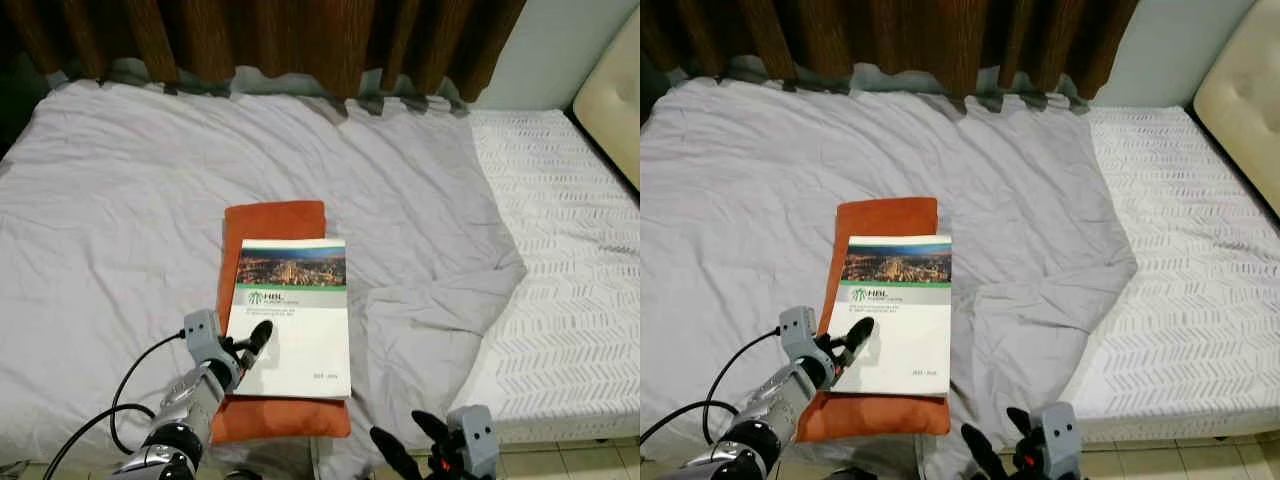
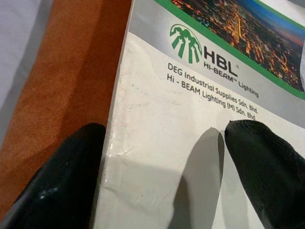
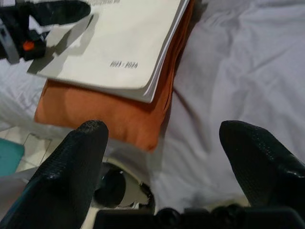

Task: Clean up the room

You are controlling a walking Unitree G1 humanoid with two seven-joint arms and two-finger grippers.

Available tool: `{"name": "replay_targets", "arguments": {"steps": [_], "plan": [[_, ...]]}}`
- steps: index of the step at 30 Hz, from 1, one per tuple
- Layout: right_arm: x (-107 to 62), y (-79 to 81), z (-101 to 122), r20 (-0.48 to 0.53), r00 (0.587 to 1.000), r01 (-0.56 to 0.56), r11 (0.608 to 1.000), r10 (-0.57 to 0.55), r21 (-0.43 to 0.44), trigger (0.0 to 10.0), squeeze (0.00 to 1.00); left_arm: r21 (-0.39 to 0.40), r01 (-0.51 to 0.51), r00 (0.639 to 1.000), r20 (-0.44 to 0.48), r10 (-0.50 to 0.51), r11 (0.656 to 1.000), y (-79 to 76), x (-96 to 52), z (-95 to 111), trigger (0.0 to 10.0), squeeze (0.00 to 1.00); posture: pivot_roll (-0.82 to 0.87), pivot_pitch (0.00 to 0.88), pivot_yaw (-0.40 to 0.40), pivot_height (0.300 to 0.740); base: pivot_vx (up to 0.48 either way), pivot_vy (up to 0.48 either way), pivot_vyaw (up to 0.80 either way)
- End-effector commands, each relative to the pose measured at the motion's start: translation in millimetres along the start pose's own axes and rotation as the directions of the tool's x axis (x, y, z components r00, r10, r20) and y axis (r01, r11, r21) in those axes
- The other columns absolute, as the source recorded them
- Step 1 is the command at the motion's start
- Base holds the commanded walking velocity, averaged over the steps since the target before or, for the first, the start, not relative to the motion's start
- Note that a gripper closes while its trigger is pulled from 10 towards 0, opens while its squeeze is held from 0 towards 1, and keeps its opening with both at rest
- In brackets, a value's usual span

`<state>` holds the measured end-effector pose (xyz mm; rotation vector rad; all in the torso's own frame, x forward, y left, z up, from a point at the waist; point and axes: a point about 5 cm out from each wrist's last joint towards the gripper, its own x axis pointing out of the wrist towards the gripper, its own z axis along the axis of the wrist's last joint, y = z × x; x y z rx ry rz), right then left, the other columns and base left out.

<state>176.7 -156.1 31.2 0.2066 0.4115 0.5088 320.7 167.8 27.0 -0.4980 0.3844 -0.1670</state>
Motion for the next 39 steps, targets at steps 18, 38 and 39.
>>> {"name": "replay_targets", "arguments": {"steps": [18,38,39], "plan": [[-12.9,7.9,-1.8,-0.027,0.999,0.025,0.999,-0.024,0.031,10.0,0.00,-0.037,-0.112,0.987,-0.123,0.107,0.993,11.6,-8.8,-27.3,0.0,0.00,-0.18,0.304,-0.072,0.740,0.000,0.000,0.00],[31.2,-37.5,51.5,0.210,0.955,0.200,0.977,-0.211,0.072,10.0,0.00,0.209,0.252,0.958,0.084,-0.274,0.945,-42.3,11.1,30.4,0.0,0.00,-0.08,0.040,0.010,0.740,0.000,0.000,0.00],[31.9,-39.4,56.0,0.230,0.947,0.213,0.974,-0.224,0.072,10.0,0.00,0.243,0.261,0.952,0.098,-0.291,0.934,-44.1,9.7,34.2,0.0,0.00,-0.08,0.040,0.010,0.740,0.000,0.000,0.00]]}}
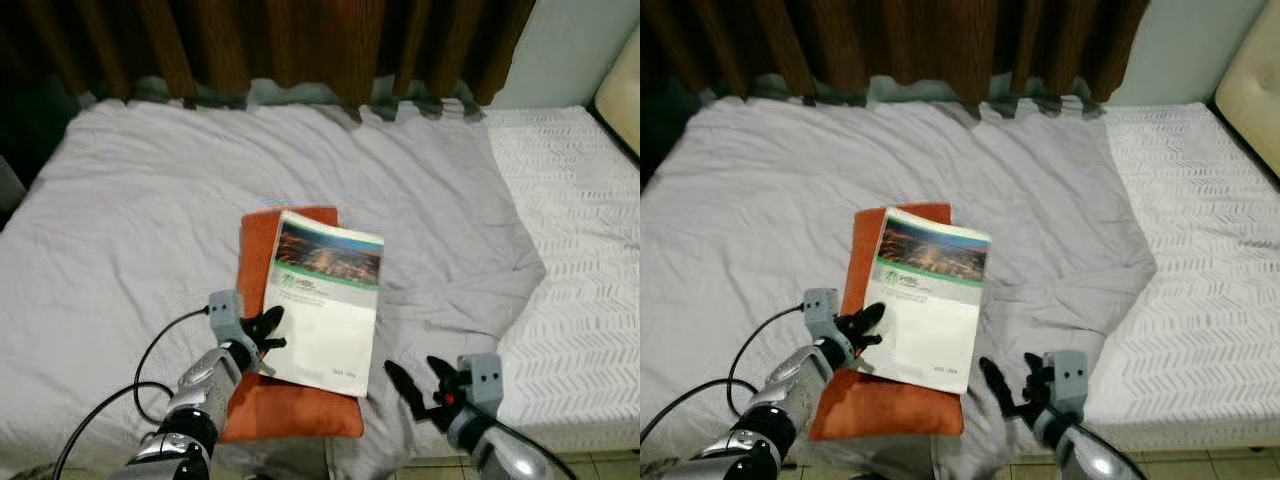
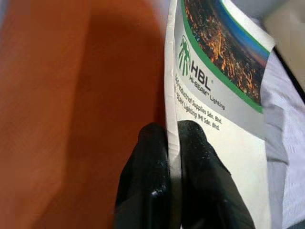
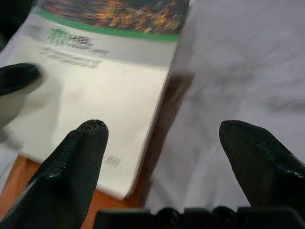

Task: Clean up the room

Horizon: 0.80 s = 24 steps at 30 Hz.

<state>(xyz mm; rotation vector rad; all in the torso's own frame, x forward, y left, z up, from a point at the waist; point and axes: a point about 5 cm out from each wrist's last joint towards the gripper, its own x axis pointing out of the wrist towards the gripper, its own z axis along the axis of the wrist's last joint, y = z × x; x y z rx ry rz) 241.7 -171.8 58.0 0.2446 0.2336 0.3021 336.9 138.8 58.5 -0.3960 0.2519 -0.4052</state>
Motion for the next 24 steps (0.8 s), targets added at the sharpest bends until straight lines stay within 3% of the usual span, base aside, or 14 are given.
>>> {"name": "replay_targets", "arguments": {"steps": [1,4,5,7,10,11,14,16,17,24], "plan": [[0.8,-7.8,8.2,0.061,0.996,0.063,0.998,-0.064,0.012,10.0,0.00,0.139,0.025,0.995,0.093,-0.038,0.990,-1.4,-3.4,21.6,0.0,0.00,-0.06,0.009,0.014,0.740,0.000,0.000,0.00],[5.1,-11.0,12.9,0.092,0.991,0.097,0.995,-0.097,0.003,10.0,0.00,0.178,0.001,0.993,0.119,-0.023,0.984,0.5,-6.1,27.7,0.0,0.00,-0.05,0.000,0.014,0.740,0.000,0.000,0.00],[6.6,-16.5,24.8,0.165,0.971,0.187,0.981,-0.176,-0.051,10.0,0.00,0.284,-0.044,0.986,0.169,-0.005,0.958,-1.8,-14.3,37.4,0.0,0.00,-0.03,0.000,0.009,0.740,0.000,0.000,0.00],[6.5,-18.2,28.5,0.189,0.961,0.221,0.972,-0.203,-0.075,10.0,0.00,0.303,-0.058,0.983,0.184,0.002,0.951,-3.3,-17.2,39.8,0.0,0.00,-0.03,0.000,0.008,0.740,0.000,0.000,0.00],[-1.9,-23.3,36.6,0.262,0.923,0.320,0.941,-0.282,-0.114,10.0,0.00,0.366,-0.090,0.975,0.224,0.006,0.926,-10.0,-33.4,45.3,0.0,0.00,-0.02,0.000,-0.001,0.740,0.000,0.000,0.00],[-1.9,-23.3,36.6,0.262,0.923,0.320,0.941,-0.282,-0.114,10.0,0.00,0.366,-0.090,0.975,0.224,0.006,0.926,-10.0,-33.4,45.3,0.0,0.00,-0.02,0.000,-0.001,0.740,0.000,0.000,0.00],[-10.4,-32.1,29.8,0.264,0.898,0.394,0.911,-0.352,-0.125,10.0,0.00,0.479,-0.081,0.978,0.209,-0.024,0.874,-20.4,-44.3,42.5,0.0,0.00,-0.01,0.000,-0.003,0.740,0.000,0.000,0.00],[-10.2,-34.4,24.5,0.246,0.899,0.400,0.908,-0.363,-0.121,10.0,0.00,0.499,-0.082,0.979,0.201,-0.023,0.863,-23.1,-43.3,39.4,0.0,0.00,-0.01,0.000,0.008,0.740,0.000,0.000,0.00],[-7.2,-35.3,20.3,0.231,0.902,0.398,0.910,-0.364,-0.119,10.0,0.00,0.503,-0.084,0.982,0.190,-0.016,0.860,-26.2,-40.2,36.1,10.0,0.00,-0.01,0.000,0.010,0.740,0.000,0.000,0.00],[10.1,-32.5,19.5,0.206,0.926,0.346,0.929,-0.316,-0.132,10.0,0.00,0.490,-0.128,0.981,0.191,0.037,0.862,-31.5,-29.3,33.5,10.0,0.00,-0.05,0.000,0.014,0.740,0.000,-0.314,0.00]]}}
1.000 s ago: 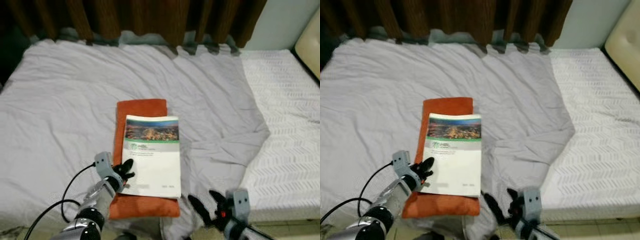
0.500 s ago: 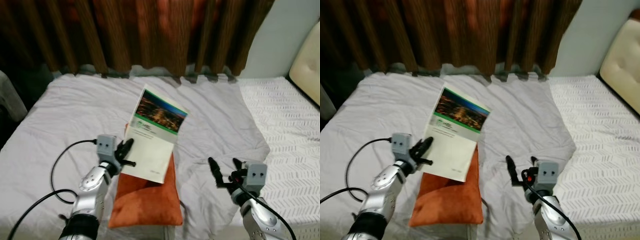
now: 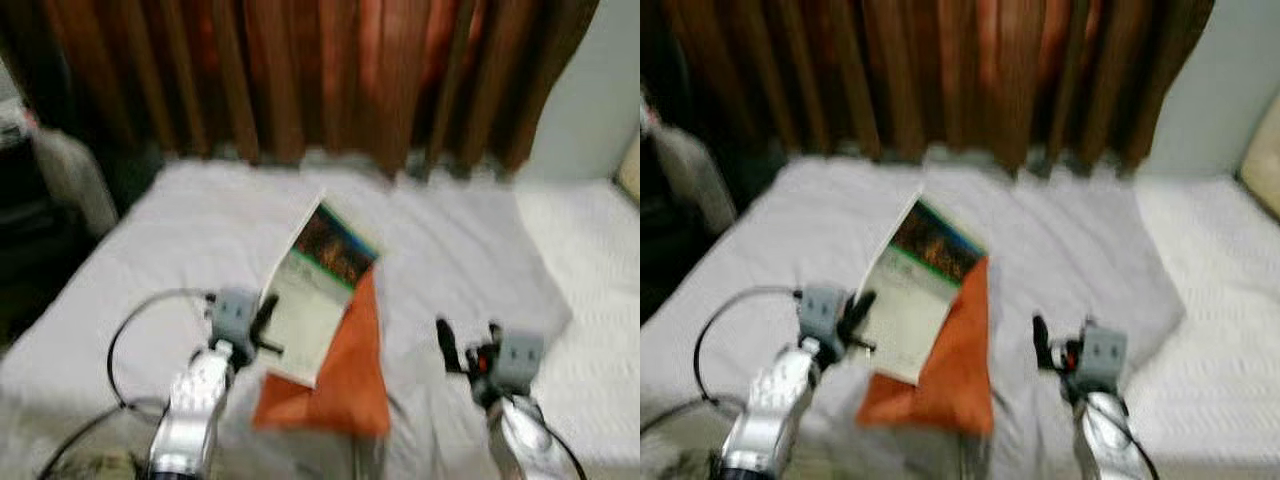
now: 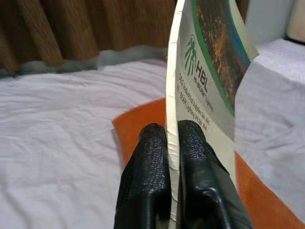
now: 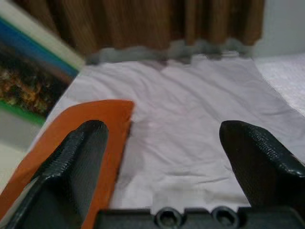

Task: Clean up the room

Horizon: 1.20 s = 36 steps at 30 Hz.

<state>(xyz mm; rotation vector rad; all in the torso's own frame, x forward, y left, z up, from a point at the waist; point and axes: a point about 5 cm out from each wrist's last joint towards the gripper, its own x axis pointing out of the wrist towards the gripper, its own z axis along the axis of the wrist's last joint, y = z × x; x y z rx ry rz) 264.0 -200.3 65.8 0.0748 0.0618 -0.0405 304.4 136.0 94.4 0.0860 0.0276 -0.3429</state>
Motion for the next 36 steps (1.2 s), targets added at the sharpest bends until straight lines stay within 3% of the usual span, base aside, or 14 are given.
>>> {"name": "replay_targets", "arguments": {"steps": [1,6,12,20,22,23,27,28,31,36], "plan": [[1.9,-2.2,0.7,-0.004,1.000,-0.005,1.000,0.005,-0.011,10.0,0.00,0.021,-0.014,0.999,0.043,0.013,1.000,1.4,6.8,12.3,10.0,0.00,-0.06,0.000,0.014,0.740,0.000,-0.469,0.00],[2.7,0.8,-0.2,-0.009,0.999,-0.038,0.999,0.038,-0.026,10.0,0.00,0.007,-0.025,0.999,0.028,0.024,1.000,-3.5,10.9,8.4,10.0,0.00,-0.07,0.000,0.005,0.740,0.000,-0.463,0.00],[-9.1,-3.9,-3.8,-0.009,1.000,-0.023,0.999,0.023,-0.041,10.0,0.00,0.007,-0.002,1.000,0.011,0.002,1.000,-6.6,6.9,-1.5,10.0,0.00,-0.09,0.000,-0.004,0.740,0.000,-0.461,0.00],[-34.7,-11.6,-15.4,-0.058,0.998,-0.038,0.995,0.033,-0.095,10.0,0.00,0.003,-0.015,1.000,-0.017,0.015,1.000,1.0,-16.2,-20.7,10.0,0.00,-0.10,0.000,-0.017,0.740,0.000,-0.461,0.00],[-55.0,-16.8,-23.1,-0.094,0.995,-0.054,0.992,0.044,-0.110,10.0,0.00,-0.004,-0.015,1.000,-0.023,0.015,1.000,0.2,-42.4,-23.6,10.0,0.00,-0.09,0.000,-0.023,0.740,0.000,-0.461,0.00],[-58.0,-17.7,-24.7,-0.101,0.994,-0.052,0.993,0.041,-0.107,10.0,0.00,0.003,-0.005,1.000,-0.022,0.005,1.000,-1.8,-46.3,-23.5,10.0,0.00,-0.09,0.000,-0.023,0.740,0.000,-0.461,0.00],[-52.7,-14.9,-24.5,-0.095,0.995,-0.054,0.994,0.045,-0.096,10.0,0.00,0.017,-0.005,1.000,-0.010,0.005,1.000,-4.0,-37.4,-19.4,10.0,0.00,-0.08,0.000,-0.023,0.740,0.000,-0.461,0.00],[-45.2,-11.4,-21.9,-0.080,0.995,-0.064,0.994,0.057,-0.091,10.0,0.00,0.025,-0.013,1.000,-0.003,0.013,1.000,-1.0,-29.0,-16.5,10.0,0.00,-0.08,0.000,-0.022,0.740,0.000,-0.461,0.00],[-35.0,-9.2,-18.7,-0.066,0.996,-0.074,0.993,0.068,-0.088,10.0,0.00,0.024,-0.032,0.999,-0.002,0.032,0.999,7.1,-21.6,-15.0,10.0,0.00,-0.07,0.000,-0.017,0.740,0.000,-0.459,0.00],[-27.5,-8.3,-14.3,-0.053,0.995,-0.086,0.992,0.081,-0.090,10.0,0.00,0.021,-0.051,0.999,-0.019,0.051,0.999,12.8,-21.1,-14.2,10.0,0.00,-0.08,0.000,-0.013,0.740,0.000,-0.434,0.00]]}}
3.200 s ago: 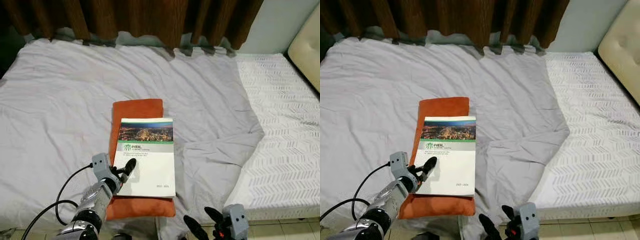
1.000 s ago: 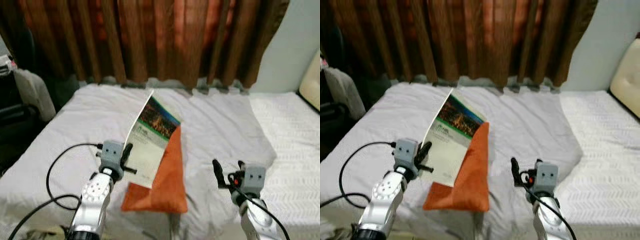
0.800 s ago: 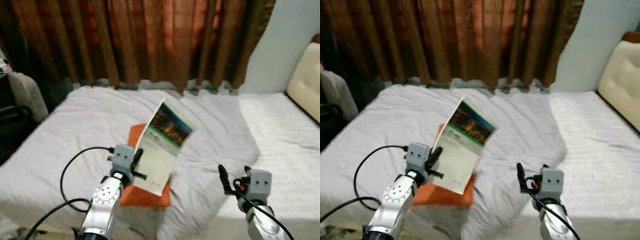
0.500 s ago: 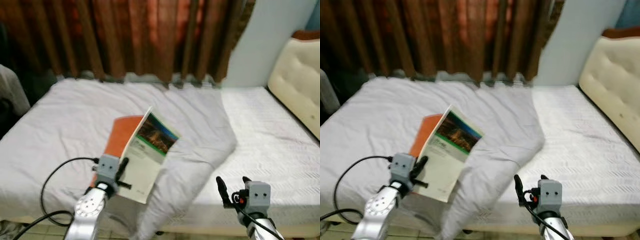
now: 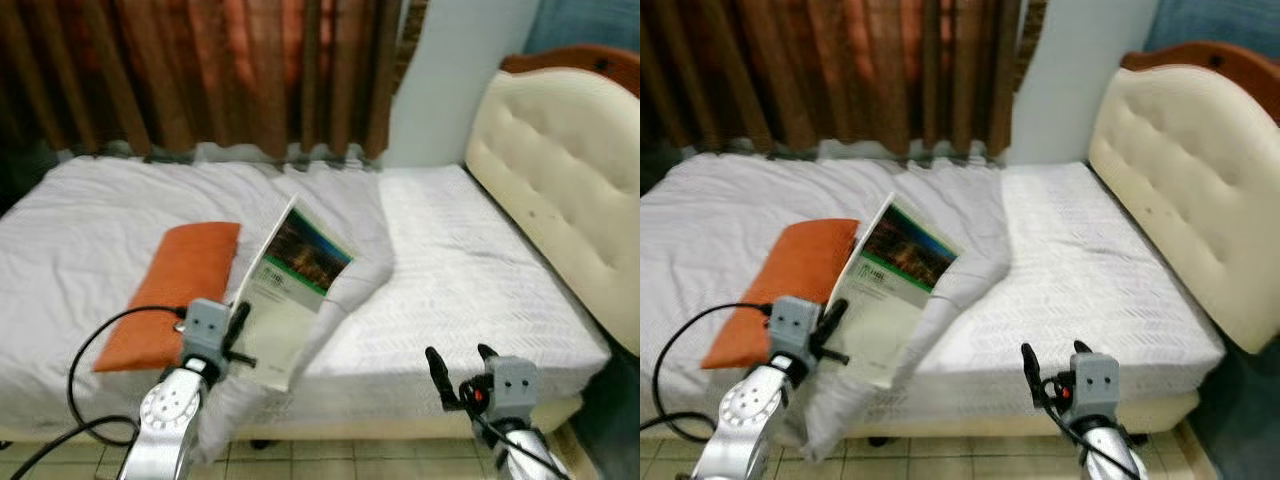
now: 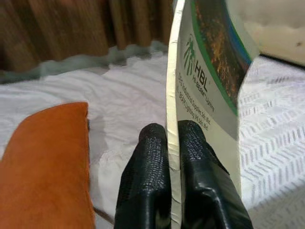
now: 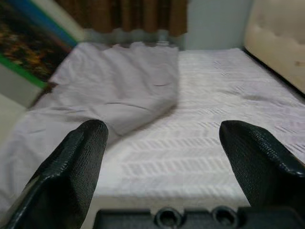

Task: Clean up the room

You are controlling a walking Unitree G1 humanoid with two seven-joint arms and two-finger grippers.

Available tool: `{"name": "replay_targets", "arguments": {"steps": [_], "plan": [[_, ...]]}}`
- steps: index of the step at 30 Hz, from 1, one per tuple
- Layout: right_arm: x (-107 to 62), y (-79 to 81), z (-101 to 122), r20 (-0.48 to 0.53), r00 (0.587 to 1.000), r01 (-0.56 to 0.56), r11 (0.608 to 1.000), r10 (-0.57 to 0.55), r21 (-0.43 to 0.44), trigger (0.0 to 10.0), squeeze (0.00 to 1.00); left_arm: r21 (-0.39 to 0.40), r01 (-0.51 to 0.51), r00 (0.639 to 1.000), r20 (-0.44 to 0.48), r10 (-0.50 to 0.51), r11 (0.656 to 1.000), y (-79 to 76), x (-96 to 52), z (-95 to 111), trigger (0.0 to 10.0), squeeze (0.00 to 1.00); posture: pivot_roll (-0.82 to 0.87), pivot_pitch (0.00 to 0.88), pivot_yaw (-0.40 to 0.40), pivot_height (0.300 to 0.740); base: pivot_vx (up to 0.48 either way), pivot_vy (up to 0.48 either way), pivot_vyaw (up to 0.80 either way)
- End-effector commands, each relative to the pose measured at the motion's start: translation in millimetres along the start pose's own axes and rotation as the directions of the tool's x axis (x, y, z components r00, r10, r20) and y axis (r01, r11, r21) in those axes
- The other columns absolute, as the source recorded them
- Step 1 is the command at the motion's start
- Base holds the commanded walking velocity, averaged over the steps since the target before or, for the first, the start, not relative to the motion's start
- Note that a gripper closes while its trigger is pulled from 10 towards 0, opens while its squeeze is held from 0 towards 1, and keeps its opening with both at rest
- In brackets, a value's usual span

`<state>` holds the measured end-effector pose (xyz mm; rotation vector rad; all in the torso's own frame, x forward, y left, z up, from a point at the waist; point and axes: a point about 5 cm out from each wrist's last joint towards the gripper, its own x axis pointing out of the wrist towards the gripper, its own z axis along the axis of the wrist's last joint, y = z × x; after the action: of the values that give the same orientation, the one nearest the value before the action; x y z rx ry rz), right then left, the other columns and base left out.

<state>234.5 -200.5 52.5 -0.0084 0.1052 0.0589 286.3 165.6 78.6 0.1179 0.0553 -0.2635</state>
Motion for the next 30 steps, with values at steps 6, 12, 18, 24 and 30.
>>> {"name": "replay_targets", "arguments": {"steps": [6,12,18,24,30], "plan": [[3.0,-4.2,-2.1,-0.010,1.000,-0.001,1.000,0.001,-0.007,10.0,0.00,-0.005,0.028,1.000,-0.007,-0.028,1.000,-12.6,4.8,-2.8,10.0,0.00,-0.08,0.000,-0.011,0.740,0.000,-0.428,0.00],[2.3,-1.4,-7.3,-0.031,0.999,-0.022,1.000,0.022,-0.003,10.0,0.00,-0.001,0.015,1.000,-0.021,-0.015,1.000,-14.1,4.1,-7.0,10.0,0.00,-0.08,0.000,-0.012,0.740,0.042,-0.424,0.00],[2.7,1.4,-10.3,-0.044,0.998,-0.040,0.999,0.040,0.000,10.0,0.00,-0.009,0.007,0.999,0.037,-0.007,1.000,-19.3,12.2,3.5,10.0,0.00,-0.08,0.000,-0.016,0.740,0.065,0.000,0.00],[4.9,4.7,-9.9,-0.044,0.998,-0.054,0.999,0.054,0.002,10.0,0.00,-0.054,-0.013,0.999,0.030,0.015,0.998,-21.9,28.6,11.4,10.0,0.00,-0.08,0.000,-0.020,0.740,0.381,0.000,0.00],[7.0,7.0,-9.5,-0.044,0.997,-0.064,0.998,0.064,0.001,10.0,0.00,-0.058,-0.003,0.999,0.034,0.005,0.998,-25.1,38.1,15.5,10.0,0.00,-0.08,0.000,-0.016,0.740,0.480,0.000,0.00]]}}
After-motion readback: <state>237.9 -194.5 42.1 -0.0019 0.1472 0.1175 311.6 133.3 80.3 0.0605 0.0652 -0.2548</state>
